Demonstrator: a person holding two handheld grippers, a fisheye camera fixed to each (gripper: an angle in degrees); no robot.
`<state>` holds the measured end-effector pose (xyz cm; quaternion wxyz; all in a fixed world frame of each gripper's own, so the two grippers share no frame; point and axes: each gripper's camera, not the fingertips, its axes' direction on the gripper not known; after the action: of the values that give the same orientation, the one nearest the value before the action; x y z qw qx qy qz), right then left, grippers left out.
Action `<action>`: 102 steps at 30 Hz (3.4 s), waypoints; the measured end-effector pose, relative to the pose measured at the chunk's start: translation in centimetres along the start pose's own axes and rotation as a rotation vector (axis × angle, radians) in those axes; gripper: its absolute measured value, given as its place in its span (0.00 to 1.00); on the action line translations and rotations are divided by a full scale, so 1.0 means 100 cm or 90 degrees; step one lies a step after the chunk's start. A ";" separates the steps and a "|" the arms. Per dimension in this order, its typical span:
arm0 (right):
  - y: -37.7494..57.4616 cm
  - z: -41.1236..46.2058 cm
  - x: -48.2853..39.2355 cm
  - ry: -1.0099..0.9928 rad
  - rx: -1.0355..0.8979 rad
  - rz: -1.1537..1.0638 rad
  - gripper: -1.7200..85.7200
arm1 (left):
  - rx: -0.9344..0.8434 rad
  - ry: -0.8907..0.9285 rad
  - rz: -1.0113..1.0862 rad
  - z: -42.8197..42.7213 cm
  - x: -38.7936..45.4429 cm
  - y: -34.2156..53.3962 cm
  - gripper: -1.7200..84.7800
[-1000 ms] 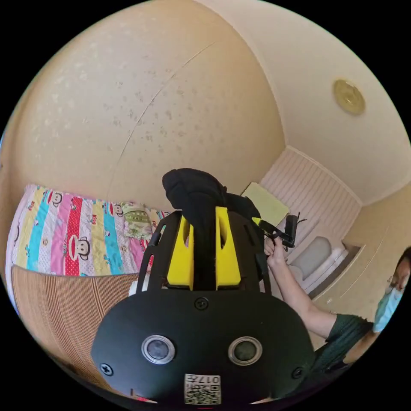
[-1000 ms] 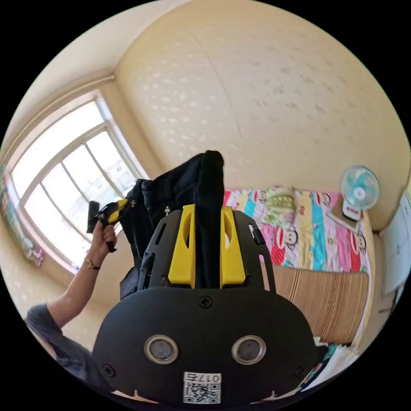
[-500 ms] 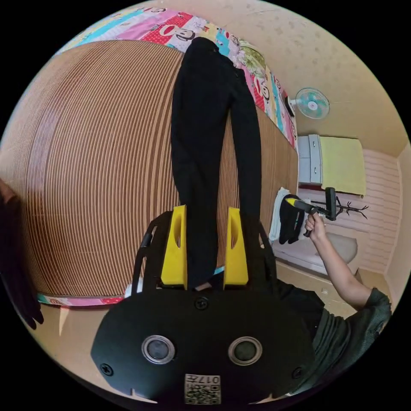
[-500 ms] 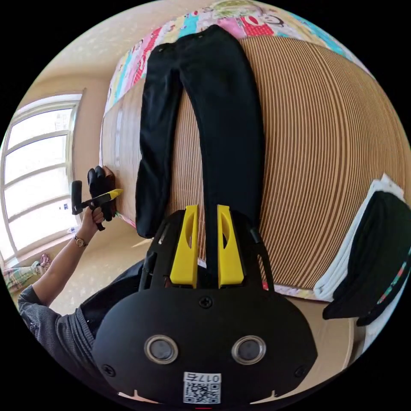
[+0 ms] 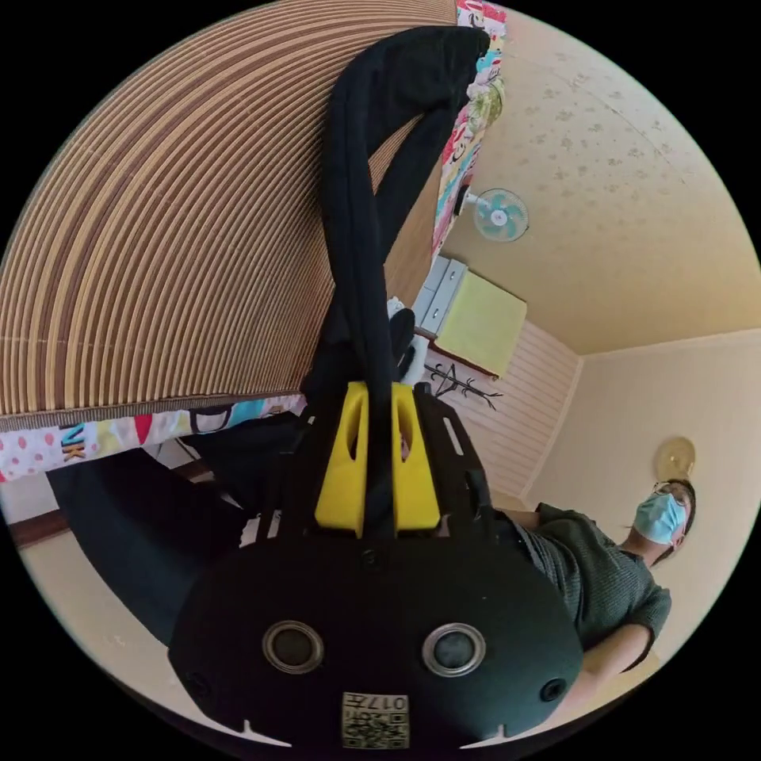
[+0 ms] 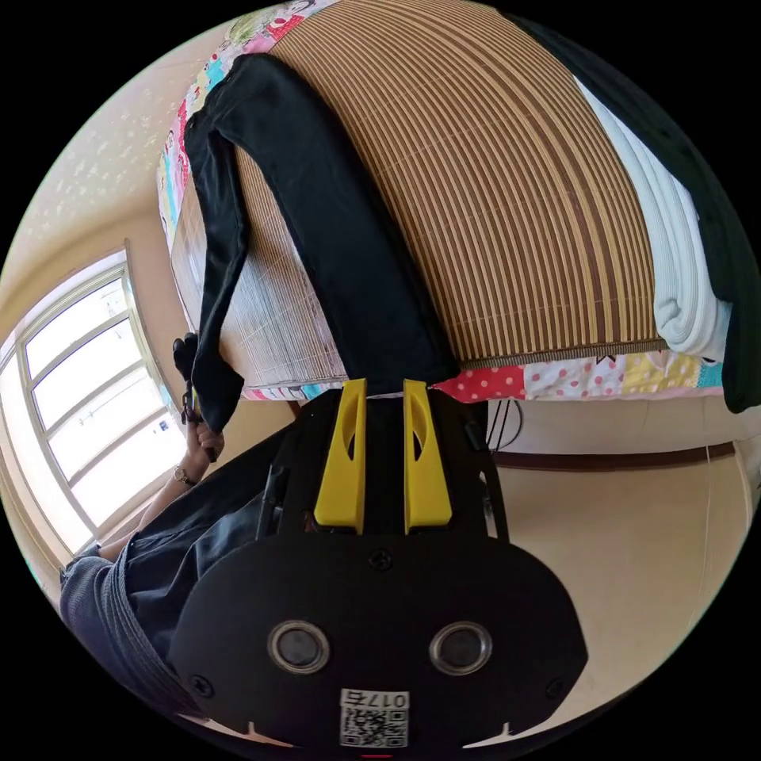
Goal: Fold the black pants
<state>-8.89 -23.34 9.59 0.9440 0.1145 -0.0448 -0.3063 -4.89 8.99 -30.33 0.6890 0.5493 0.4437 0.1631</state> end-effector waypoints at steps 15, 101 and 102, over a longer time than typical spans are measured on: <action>-0.068 0.000 0.045 0.120 -0.114 -0.032 0.16 | -0.060 -0.279 -0.218 -0.050 -0.049 0.088 0.11; -0.438 -0.005 -0.474 0.170 0.194 -0.446 0.06 | 0.232 -0.043 -0.088 -0.055 -0.086 0.283 0.04; -0.443 0.003 -0.474 0.142 0.181 -0.435 0.06 | 0.244 -0.082 -0.102 -0.065 -0.089 0.281 0.04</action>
<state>-72.40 -30.38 -1.58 0.7611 0.2852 0.0571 -0.5798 -7.59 16.32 -1.13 0.6097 0.6424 0.4641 -0.0147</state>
